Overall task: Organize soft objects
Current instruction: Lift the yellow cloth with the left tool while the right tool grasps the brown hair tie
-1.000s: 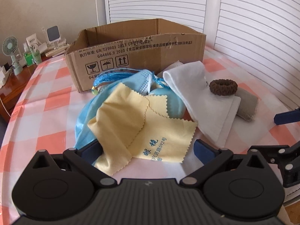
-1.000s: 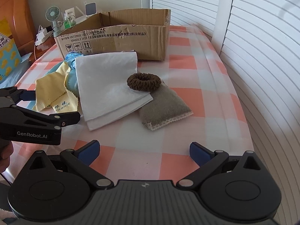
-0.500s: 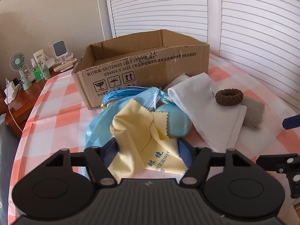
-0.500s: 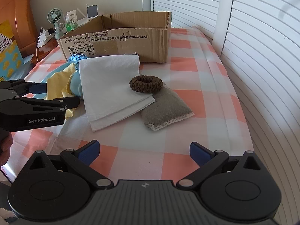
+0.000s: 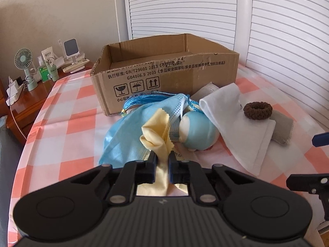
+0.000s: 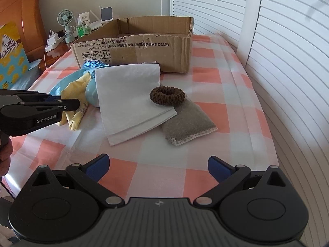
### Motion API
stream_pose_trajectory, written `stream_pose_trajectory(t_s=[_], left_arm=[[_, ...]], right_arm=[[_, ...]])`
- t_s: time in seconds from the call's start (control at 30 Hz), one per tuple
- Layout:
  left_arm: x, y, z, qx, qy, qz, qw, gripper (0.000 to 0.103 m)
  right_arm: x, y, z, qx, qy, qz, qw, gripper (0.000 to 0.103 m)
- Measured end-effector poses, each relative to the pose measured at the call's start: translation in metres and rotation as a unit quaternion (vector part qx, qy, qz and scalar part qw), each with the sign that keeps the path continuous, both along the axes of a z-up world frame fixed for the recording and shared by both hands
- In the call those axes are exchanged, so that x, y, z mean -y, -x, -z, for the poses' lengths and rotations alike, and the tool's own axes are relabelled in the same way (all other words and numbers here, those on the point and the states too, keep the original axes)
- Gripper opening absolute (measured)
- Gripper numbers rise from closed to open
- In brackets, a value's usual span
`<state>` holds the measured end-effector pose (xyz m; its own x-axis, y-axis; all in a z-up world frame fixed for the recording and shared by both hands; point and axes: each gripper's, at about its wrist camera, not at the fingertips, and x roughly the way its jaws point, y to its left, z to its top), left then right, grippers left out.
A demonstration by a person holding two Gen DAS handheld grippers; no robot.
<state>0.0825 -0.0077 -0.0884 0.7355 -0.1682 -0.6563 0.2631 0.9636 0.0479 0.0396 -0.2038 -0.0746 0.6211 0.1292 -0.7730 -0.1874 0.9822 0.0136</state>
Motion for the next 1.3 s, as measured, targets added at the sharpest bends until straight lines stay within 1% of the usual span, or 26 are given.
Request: stream_pose_trajectory(t_s=[0.17,0.4,0.5,0.53,0.57,0.67,0.73,0.8,1.0,1.03,1.07,1.13,1.3], left_arm=[[-0.005,0.008,-0.005,0.003,0.0,0.004,1.0,0.005],[-0.013,0.017,-0.011,0.002,0.006,0.0,1.0,0.005],[-0.014,0.018,-0.009,-0.004,0.01,-0.001,0.9999,0.005],[-0.014,0.017,-0.008,-0.007,0.013,-0.002,0.9999,0.005],[-0.014,0.017,-0.007,-0.009,0.014,-0.004,0.9999,0.006],[-0.013,0.016,-0.006,-0.012,0.017,-0.002,0.9998,0.006],[-0.012,0.015,-0.005,-0.014,0.018,-0.002,0.9997,0.006],[-0.012,0.014,-0.005,-0.015,0.021,-0.002,0.9997,0.006],[-0.011,0.011,-0.002,-0.021,0.022,-0.003,0.9995,0.006],[-0.011,0.01,-0.002,-0.021,0.022,-0.003,0.9995,0.006],[-0.012,0.01,-0.002,-0.022,0.022,-0.003,0.9995,0.006],[-0.012,0.008,-0.001,-0.024,0.023,-0.004,0.9994,0.006],[-0.013,0.008,-0.002,-0.023,0.023,0.001,0.9995,0.006]], right_arm=[[-0.001,-0.001,-0.004,0.01,0.007,-0.006,1.0,0.103],[0.001,-0.015,-0.012,0.046,0.016,-0.01,0.999,0.103],[-0.001,-0.028,-0.015,0.063,0.017,-0.011,0.998,0.096],[-0.002,-0.033,-0.015,0.065,0.019,-0.011,0.998,0.089],[-0.004,-0.038,-0.014,0.063,0.021,-0.011,0.998,0.084],[-0.008,-0.054,-0.009,0.06,0.025,-0.011,0.998,0.079],[-0.011,-0.061,-0.006,0.058,0.025,-0.012,0.998,0.079],[-0.013,-0.067,-0.004,0.057,0.027,-0.013,0.998,0.076],[-0.018,-0.08,0.002,0.048,0.032,-0.013,0.998,0.06],[-0.018,-0.081,0.002,0.046,0.032,-0.012,0.998,0.055],[-0.017,-0.082,0.002,0.045,0.031,-0.011,0.998,0.052],[-0.016,-0.083,0.001,0.042,0.029,-0.007,0.999,0.049],[-0.012,-0.08,-0.005,0.04,0.024,0.001,0.999,0.047]])
